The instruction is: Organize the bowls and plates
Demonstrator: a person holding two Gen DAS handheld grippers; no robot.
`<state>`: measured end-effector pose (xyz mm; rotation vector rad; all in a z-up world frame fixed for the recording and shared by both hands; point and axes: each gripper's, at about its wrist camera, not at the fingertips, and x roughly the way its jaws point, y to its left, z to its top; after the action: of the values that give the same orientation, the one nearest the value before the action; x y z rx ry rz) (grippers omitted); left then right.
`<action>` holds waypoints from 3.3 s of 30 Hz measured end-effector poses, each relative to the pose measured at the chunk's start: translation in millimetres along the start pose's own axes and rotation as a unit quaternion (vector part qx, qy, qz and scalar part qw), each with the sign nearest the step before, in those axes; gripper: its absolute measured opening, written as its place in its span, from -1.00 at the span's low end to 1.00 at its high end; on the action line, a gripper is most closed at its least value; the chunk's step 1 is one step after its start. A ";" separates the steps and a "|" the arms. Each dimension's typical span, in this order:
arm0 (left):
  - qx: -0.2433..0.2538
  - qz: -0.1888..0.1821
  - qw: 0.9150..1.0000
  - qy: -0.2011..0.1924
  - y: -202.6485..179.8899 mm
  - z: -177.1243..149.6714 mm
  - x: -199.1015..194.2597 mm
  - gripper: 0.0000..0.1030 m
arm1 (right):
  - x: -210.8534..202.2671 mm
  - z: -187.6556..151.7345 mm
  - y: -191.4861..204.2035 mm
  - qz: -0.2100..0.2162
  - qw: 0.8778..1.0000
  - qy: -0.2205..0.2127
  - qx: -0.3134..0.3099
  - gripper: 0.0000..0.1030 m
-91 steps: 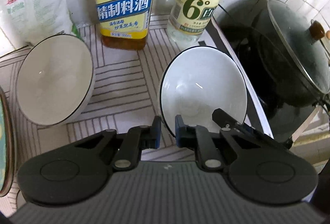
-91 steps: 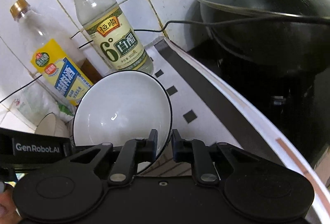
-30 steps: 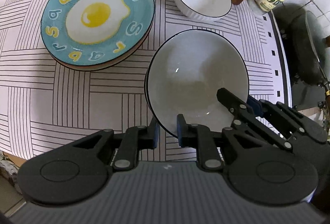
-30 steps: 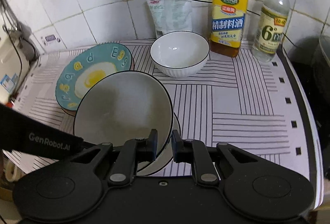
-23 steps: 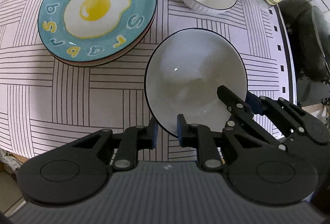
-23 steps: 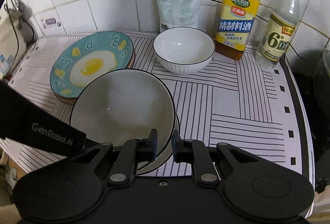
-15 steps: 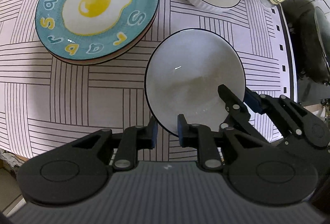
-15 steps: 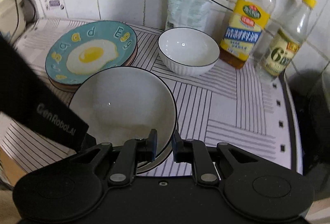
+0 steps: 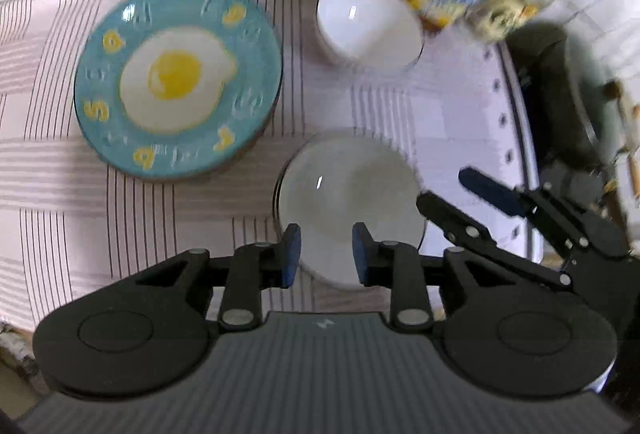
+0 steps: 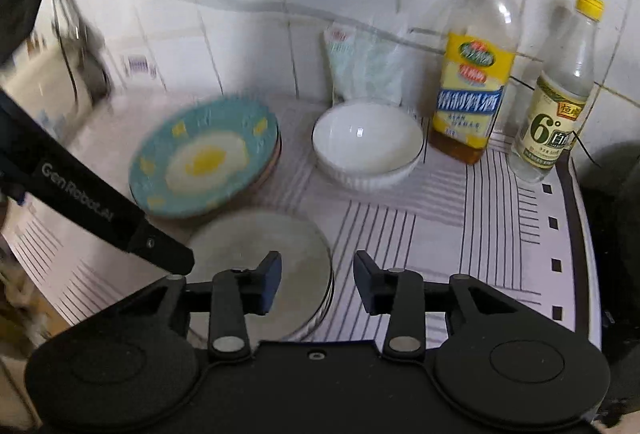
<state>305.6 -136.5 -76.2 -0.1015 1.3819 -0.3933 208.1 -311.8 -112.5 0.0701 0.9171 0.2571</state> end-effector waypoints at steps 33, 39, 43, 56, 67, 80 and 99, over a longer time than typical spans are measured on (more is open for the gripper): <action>0.019 0.071 0.990 -0.124 -28.8 106.3 96.4 -0.21 | 135.0 44.0 -129.2 0.033 0.973 0.005 0.227 -0.14; 0.017 0.068 0.991 -0.115 -30.5 104.2 106.5 -0.73 | 134.5 39.1 -132.2 0.062 0.969 0.007 0.238 -0.72; 0.009 0.062 0.991 -0.118 -32.9 103.1 106.6 -0.76 | 137.4 38.0 -134.6 0.058 0.967 0.006 0.247 -0.77; 0.005 0.064 0.991 -0.118 -38.4 76.5 62.9 -0.77 | 97.8 33.5 -121.4 0.077 0.963 -0.015 0.258 -0.76; 0.006 0.055 0.987 -0.148 -33.9 31.1 -6.3 -0.77 | 26.5 39.2 -78.0 0.081 0.974 -0.049 0.207 -0.75; -0.027 0.045 0.993 -0.110 -10.2 -22.1 -14.3 -0.77 | -4.9 13.7 -38.1 0.073 0.988 -0.036 0.133 -0.74; -0.058 0.061 0.996 -0.023 8.2 -42.1 18.5 -0.76 | 11.2 -13.7 -11.9 0.060 0.996 0.010 0.065 -0.75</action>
<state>269.1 -128.4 -104.2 -0.1207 1.3570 -0.2077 206.0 -321.3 -131.5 0.2439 0.9494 0.3088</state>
